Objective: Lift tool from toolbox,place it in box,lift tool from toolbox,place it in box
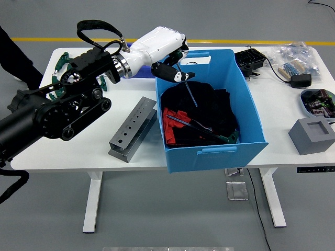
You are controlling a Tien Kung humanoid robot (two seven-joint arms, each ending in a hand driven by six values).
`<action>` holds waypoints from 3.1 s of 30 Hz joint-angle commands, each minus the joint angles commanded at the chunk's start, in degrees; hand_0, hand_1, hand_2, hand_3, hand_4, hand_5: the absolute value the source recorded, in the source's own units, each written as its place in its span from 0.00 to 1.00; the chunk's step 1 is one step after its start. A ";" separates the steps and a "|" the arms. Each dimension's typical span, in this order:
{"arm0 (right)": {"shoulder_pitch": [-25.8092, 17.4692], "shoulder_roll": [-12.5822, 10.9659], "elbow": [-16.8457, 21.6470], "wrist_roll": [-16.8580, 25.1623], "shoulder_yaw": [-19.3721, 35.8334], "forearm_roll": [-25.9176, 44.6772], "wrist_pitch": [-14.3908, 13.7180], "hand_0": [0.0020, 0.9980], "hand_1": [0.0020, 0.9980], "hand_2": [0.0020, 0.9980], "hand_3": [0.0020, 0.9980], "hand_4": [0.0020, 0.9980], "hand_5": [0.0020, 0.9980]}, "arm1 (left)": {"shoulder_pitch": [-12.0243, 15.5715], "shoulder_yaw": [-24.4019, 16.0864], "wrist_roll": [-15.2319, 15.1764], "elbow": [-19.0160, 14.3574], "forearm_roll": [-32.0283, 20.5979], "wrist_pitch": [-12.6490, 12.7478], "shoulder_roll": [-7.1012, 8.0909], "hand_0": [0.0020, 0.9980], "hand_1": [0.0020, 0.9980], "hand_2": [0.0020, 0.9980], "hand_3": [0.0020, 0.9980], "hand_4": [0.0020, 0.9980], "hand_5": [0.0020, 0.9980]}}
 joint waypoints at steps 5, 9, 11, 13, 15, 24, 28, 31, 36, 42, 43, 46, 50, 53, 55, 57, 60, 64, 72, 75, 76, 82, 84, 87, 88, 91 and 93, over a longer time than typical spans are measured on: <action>0.30 -0.10 0.00 0.10 -0.89 0.88 -0.05 0.62 0.60 0.68 0.56 0.81 0.63 | -1.51 4.63 0.56 5.06 -0.65 1.11 -3.19 0.14 0.00 0.05 0.11 0.75 0.31; 0.59 -0.27 0.00 0.23 -1.37 1.37 -0.01 0.62 0.60 0.68 0.56 0.81 0.63 | -2.91 7.24 1.29 7.93 -1.01 -2.25 -4.50 0.14 0.00 0.05 0.11 0.75 0.31; 0.72 -0.33 0.00 0.30 -1.59 1.67 0.00 0.62 0.60 0.68 0.56 0.81 0.63 | -3.41 7.94 2.32 8.99 -1.01 -4.56 -5.11 0.29 0.21 0.29 0.45 0.87 0.44; 0.85 -0.39 0.00 0.34 -1.73 1.81 0.01 0.62 0.60 0.68 0.56 0.81 0.63 | -3.75 8.48 3.13 9.60 -0.97 -6.50 -5.54 0.29 0.21 0.29 0.45 0.87 0.44; 0.93 -0.44 0.00 0.40 -1.89 1.98 0.01 0.62 0.60 0.68 0.56 0.81 0.63 | -3.90 8.87 3.48 9.82 -1.05 -7.44 -5.74 0.29 0.21 0.29 0.45 0.87 0.44; 1.05 -0.46 0.00 0.53 -2.06 2.57 -0.13 0.62 0.60 0.68 0.56 0.82 0.64 | -3.36 8.72 4.94 8.99 -1.55 -10.29 -5.26 0.42 0.53 0.64 0.69 0.92 0.53; 1.04 -0.45 0.00 0.45 -1.80 2.16 -0.09 0.62 0.60 0.68 0.56 0.82 0.64 | -3.23 8.94 5.79 8.85 -1.09 -10.72 -4.85 0.48 0.60 0.72 0.68 0.92 0.55; 1.02 -0.46 0.00 0.40 -1.61 1.76 -0.02 0.62 0.60 0.68 0.56 0.82 0.64 | -3.27 8.92 5.91 9.47 0.33 -10.88 -4.81 0.48 0.60 0.72 0.68 0.92 0.55; 0.97 -0.45 0.00 0.42 -1.53 1.75 -0.01 0.62 0.60 0.68 0.56 0.82 0.64 | -2.95 8.19 5.70 9.69 0.42 -10.51 -4.45 0.57 0.67 0.79 0.68 0.91 0.54; 1.03 -0.48 0.00 0.57 -1.79 2.38 -0.09 0.62 0.60 0.68 0.56 0.82 0.64 | -1.75 5.63 5.65 8.21 1.15 -9.61 -3.69 0.65 0.72 0.83 0.70 0.90 0.53; 1.05 -0.49 0.00 0.59 -1.82 2.49 -0.11 0.62 0.60 0.68 0.56 0.82 0.64 | -1.41 4.91 5.71 7.80 1.34 -9.57 -3.47 0.65 0.72 0.83 0.70 0.90 0.53; 1.09 -0.49 0.00 0.70 -1.91 2.92 -0.19 0.62 0.60 0.68 0.56 0.82 0.64 | 0.06 1.90 6.02 6.07 1.81 -9.32 -2.64 0.76 0.82 0.93 0.77 0.90 0.52; 1.05 -0.48 0.00 0.75 -1.80 3.01 -0.22 0.62 0.60 0.68 0.56 0.82 0.64 | 2.47 -2.85 6.60 3.38 1.56 -8.49 -1.59 0.76 0.82 0.93 0.77 0.90 0.52; 1.09 -0.47 0.00 0.80 -1.65 2.91 -0.24 0.62 0.60 0.68 0.56 0.82 0.64 | 4.94 -7.56 7.59 0.75 0.62 -7.03 -0.77 0.78 0.84 0.94 0.77 0.91 0.54; 1.11 -0.48 0.00 0.82 -1.51 2.87 -0.25 0.62 0.60 0.68 0.56 0.82 0.64 | 6.55 -10.56 9.03 -0.86 -0.07 -6.90 -0.35 0.78 0.84 0.94 0.77 0.91 0.54; 1.13 -0.50 0.00 0.84 -1.36 2.71 -0.23 0.62 0.60 0.68 0.56 0.82 0.64 | 8.46 -13.79 10.44 -2.45 -1.90 -6.87 0.11 0.78 0.84 0.94 0.77 0.91 0.54; 1.12 -0.53 0.00 0.88 -1.21 2.60 -0.23 0.62 0.60 0.68 0.56 0.82 0.64 | 11.47 -18.53 11.92 -4.65 -5.53 -5.78 0.76 0.69 0.73 0.81 0.68 0.90 0.54; 1.12 -0.58 0.00 0.94 -0.97 2.32 -0.19 0.62 0.60 0.68 0.56 0.82 0.64 | 16.62 -24.65 14.84 -8.42 -11.86 -4.22 1.45 0.69 0.71 0.80 0.66 0.88 0.54; 1.11 -0.41 0.00 0.96 -0.41 2.04 -0.32 0.62 0.60 0.68 0.56 0.82 0.64 | 27.73 -35.60 19.88 -14.96 -22.42 -3.21 3.65 0.69 0.71 0.79 0.67 0.88 0.55; 0.77 -0.21 0.00 0.86 0.31 1.48 -0.37 0.62 0.60 0.68 0.56 0.82 0.64 | 30.94 -37.68 19.67 -16.98 -27.35 -3.12 4.86 0.69 0.71 0.79 0.67 0.88 0.55; 0.60 -0.12 0.00 0.79 0.67 1.14 -0.36 0.61 0.60 0.68 0.56 0.82 0.64 | 32.26 -38.16 19.15 -18.06 -29.61 -3.05 5.36 0.70 0.73 0.80 0.71 0.87 0.56; 0.12 0.23 0.00 0.53 1.87 -0.27 -0.37 0.61 0.60 0.68 0.55 0.81 0.63 | 38.32 -40.02 17.06 -22.78 -36.37 -1.87 6.36 0.71 0.74 0.82 0.73 0.86 0.57; -0.06 0.34 0.00 0.46 2.37 -0.70 -0.39 0.61 0.60 0.68 0.55 0.81 0.63 | 40.22 -40.60 16.29 -23.95 -37.06 -0.99 6.34 0.71 0.74 0.82 0.73 0.86 0.57; -0.32 0.45 0.00 0.38 2.97 -1.28 -0.39 0.61 0.60 0.68 0.55 0.81 0.63 | 43.22 -41.57 14.29 -25.60 -38.00 0.38 6.01 0.71 0.74 0.82 0.73 0.86 0.57; -0.42 0.49 0.00 0.35 3.22 -1.60 -0.37 0.61 0.60 0.68 0.55 0.81 0.63 | 44.56 -42.23 13.46 -26.24 -37.71 0.85 5.60 0.72 0.75 0.83 0.74 0.86 0.57; -0.73 0.65 0.00 0.34 3.60 -1.84 -0.41 0.61 0.60 0.68 0.55 0.81 0.63 | 48.65 -44.85 12.85 -28.09 -35.72 0.99 3.38 0.72 0.75 0.83 0.74 0.86 0.57; -0.96 0.81 0.00 0.30 4.01 -2.05 -0.46 0.61 0.60 0.68 0.55 0.81 0.63 | 51.49 -47.11 12.99 -29.15 -33.29 0.54 1.01 0.72 0.75 0.83 0.74 0.86 0.57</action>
